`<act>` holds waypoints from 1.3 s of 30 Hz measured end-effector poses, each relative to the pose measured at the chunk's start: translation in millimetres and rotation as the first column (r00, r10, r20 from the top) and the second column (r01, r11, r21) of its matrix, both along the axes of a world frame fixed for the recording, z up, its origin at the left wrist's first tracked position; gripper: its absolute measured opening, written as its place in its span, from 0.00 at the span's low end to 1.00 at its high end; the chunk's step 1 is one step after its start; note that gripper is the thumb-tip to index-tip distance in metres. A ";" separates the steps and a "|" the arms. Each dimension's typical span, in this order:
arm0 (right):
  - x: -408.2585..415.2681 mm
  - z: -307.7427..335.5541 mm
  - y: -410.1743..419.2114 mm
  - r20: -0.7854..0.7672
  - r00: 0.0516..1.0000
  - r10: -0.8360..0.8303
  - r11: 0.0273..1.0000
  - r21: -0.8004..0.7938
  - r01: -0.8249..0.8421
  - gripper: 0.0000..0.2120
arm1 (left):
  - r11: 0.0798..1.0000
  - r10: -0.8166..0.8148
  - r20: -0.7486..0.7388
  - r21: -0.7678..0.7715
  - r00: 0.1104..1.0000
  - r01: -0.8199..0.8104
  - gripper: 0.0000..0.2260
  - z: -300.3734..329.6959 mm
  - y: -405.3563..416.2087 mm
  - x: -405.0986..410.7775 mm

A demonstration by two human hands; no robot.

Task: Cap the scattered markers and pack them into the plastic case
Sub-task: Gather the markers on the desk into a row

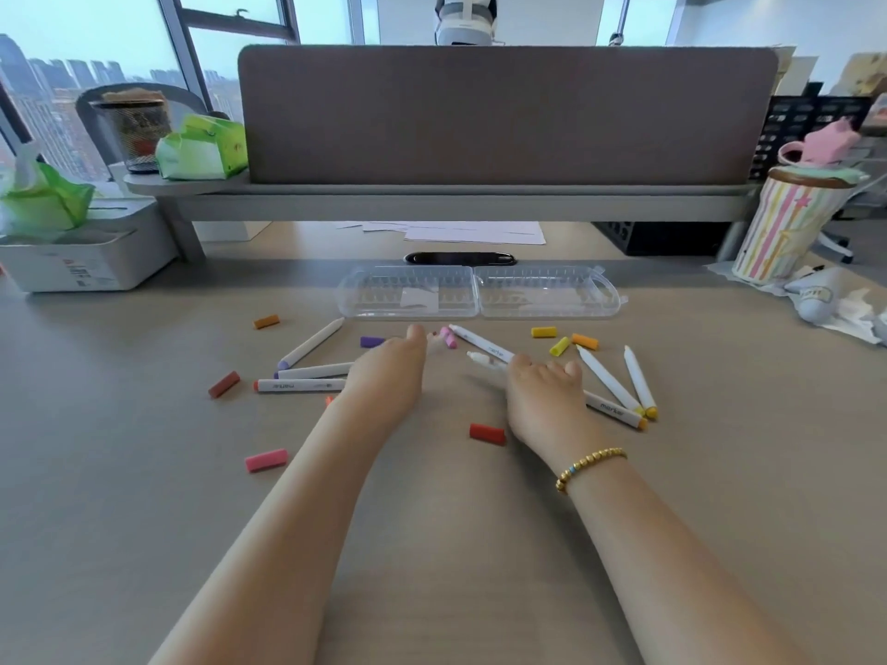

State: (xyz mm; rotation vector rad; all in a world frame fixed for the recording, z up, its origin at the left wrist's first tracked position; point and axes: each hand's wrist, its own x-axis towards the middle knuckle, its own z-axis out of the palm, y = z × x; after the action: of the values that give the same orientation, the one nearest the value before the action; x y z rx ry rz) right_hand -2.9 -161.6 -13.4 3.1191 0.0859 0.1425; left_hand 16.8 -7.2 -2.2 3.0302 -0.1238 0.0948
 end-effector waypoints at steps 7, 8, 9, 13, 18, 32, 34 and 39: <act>15.3 4.0 -4.2 0.146 0.988 -0.043 0.980 0.197 0.014 0.04 | 0.965 -0.008 0.067 -0.261 0.998 0.025 0.15 16.6 59.8 8.7; 19.9 4.3 -3.4 0.162 0.986 -0.029 0.981 0.192 -0.002 0.05 | 0.961 -0.017 0.043 -0.277 0.999 0.029 0.18 17.7 70.4 9.0; 24.6 5.3 -1.8 0.166 0.986 -0.019 0.981 0.196 -0.014 0.06 | 0.964 -0.021 0.016 -0.266 1.000 0.024 0.21 18.2 80.4 9.4; 42.1 1.9 8.1 0.112 0.993 -0.038 0.973 0.229 0.011 0.06 | 0.980 -0.030 -0.115 -0.199 0.993 0.007 0.24 12.1 103.9 10.9; 52.3 -8.7 16.2 0.099 0.992 -0.077 0.968 0.247 0.051 0.05 | 0.986 -0.062 -0.172 -0.162 0.983 0.033 0.20 8.3 108.2 12.6; 44.9 3.8 25.1 0.048 0.998 -0.041 0.997 0.074 0.037 0.09 | 0.989 0.015 -0.167 0.148 0.986 0.010 0.07 2.7 92.4 19.5; 42.9 4.6 23.7 0.079 0.995 -0.064 0.992 0.113 0.055 0.08 | 0.989 0.029 -0.167 0.145 0.986 -0.005 0.06 2.6 92.4 20.0; 33.5 9.1 14.7 0.113 0.990 -0.087 0.994 0.079 0.078 0.07 | 0.994 0.050 -0.189 0.102 0.981 -0.031 0.06 0.6 95.3 19.2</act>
State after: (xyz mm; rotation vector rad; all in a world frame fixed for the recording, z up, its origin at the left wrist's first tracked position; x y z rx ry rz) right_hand 30.6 -147.0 -4.2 3.1732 -0.0518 0.3322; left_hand 36.0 88.1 -1.6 3.1197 -0.0511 -0.2055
